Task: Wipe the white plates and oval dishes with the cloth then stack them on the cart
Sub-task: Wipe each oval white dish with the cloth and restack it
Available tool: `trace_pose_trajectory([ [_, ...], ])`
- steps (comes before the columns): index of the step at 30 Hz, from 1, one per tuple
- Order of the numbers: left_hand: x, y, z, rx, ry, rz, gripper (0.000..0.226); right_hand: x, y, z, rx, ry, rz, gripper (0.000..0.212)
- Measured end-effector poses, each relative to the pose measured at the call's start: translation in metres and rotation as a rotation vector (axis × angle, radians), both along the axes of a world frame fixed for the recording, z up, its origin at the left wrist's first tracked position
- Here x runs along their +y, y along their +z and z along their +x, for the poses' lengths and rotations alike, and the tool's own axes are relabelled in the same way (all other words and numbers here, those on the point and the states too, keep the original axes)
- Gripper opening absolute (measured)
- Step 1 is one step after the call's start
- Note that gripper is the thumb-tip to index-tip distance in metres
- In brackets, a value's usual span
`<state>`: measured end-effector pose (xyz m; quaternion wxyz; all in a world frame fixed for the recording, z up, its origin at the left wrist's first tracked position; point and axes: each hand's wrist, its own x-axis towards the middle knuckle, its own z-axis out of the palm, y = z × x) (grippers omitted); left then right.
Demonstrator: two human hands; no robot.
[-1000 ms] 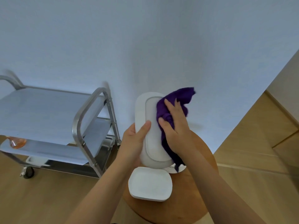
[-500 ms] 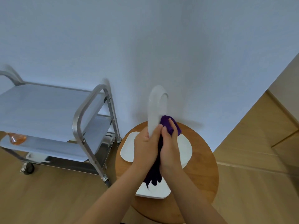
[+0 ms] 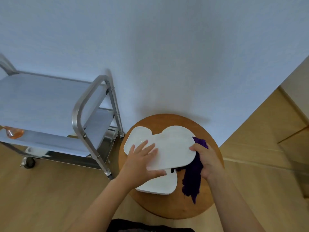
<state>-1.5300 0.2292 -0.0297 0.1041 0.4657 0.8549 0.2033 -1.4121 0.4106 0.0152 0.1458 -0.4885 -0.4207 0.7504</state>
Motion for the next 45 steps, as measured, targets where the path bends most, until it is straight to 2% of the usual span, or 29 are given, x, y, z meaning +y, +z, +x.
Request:
trace_pose_trajectory([
  [1, -0.003, -0.010, -0.001, -0.055, 0.096, -0.031, 0.107, 0.002, -0.008, 0.003, -0.011, -0.010, -0.010, 0.023],
  [3, -0.007, -0.024, 0.000, -0.290, 0.288, 0.026, 0.111, 0.006, -0.025, 0.009, -0.022, -0.015, -0.028, 0.025],
  [5, -0.009, -0.033, 0.001, -0.658, 0.483, 0.190, 0.087, 0.008, -0.039, 0.014, -0.041, -0.006, -0.035, 0.026],
  [8, -0.012, -0.051, 0.001, -0.995, 0.743, 0.258, 0.025, 0.007, -0.059, 0.021, -0.073, 0.014, -0.037, 0.025],
  [10, -0.015, -0.063, 0.000, -1.150, 0.836, 0.275, 0.009, 0.003, -0.073, 0.023, -0.151, 0.016, 0.030, 0.023],
  [12, -0.014, -0.077, -0.003, -1.216, 0.902, 0.262, 0.007, -0.002, -0.087, 0.026, -0.273, 0.019, 0.170, 0.022],
  [17, -0.006, -0.108, -0.007, -1.148, 0.990, 0.165, 0.021, -0.008, -0.111, 0.037, -0.381, -0.055, 0.349, 0.033],
  [22, 0.003, -0.137, -0.009, -1.017, 1.008, 0.074, 0.012, -0.004, -0.120, 0.035, -0.399, -0.069, 0.390, 0.040],
  [26, 0.006, -0.154, -0.017, -0.720, 0.842, -0.111, 0.030, -0.006, -0.128, 0.027, -0.418, -0.025, 0.371, 0.042],
  [30, 0.006, -0.163, -0.026, -0.431, 0.734, -0.372, 0.037, -0.010, -0.134, 0.020, -0.444, -0.008, 0.358, 0.041],
  [32, 0.007, -0.168, -0.026, -0.377, 0.648, -0.432, 0.040, -0.013, -0.135, 0.014, -0.433, 0.022, 0.368, 0.042],
  [36, 0.010, -0.182, -0.033, -0.485, 0.681, -0.439, 0.043, -0.018, -0.140, 0.002, -0.434, 0.085, 0.372, 0.041],
  [40, 0.015, -0.192, -0.048, -0.799, 0.879, -0.160, 0.035, -0.021, -0.145, -0.017, -0.432, 0.155, 0.357, 0.043],
  [45, 0.023, -0.201, -0.083, -0.926, 0.995, -0.161, 0.041, -0.027, -0.150, -0.047, -0.382, 0.206, 0.338, 0.037],
])
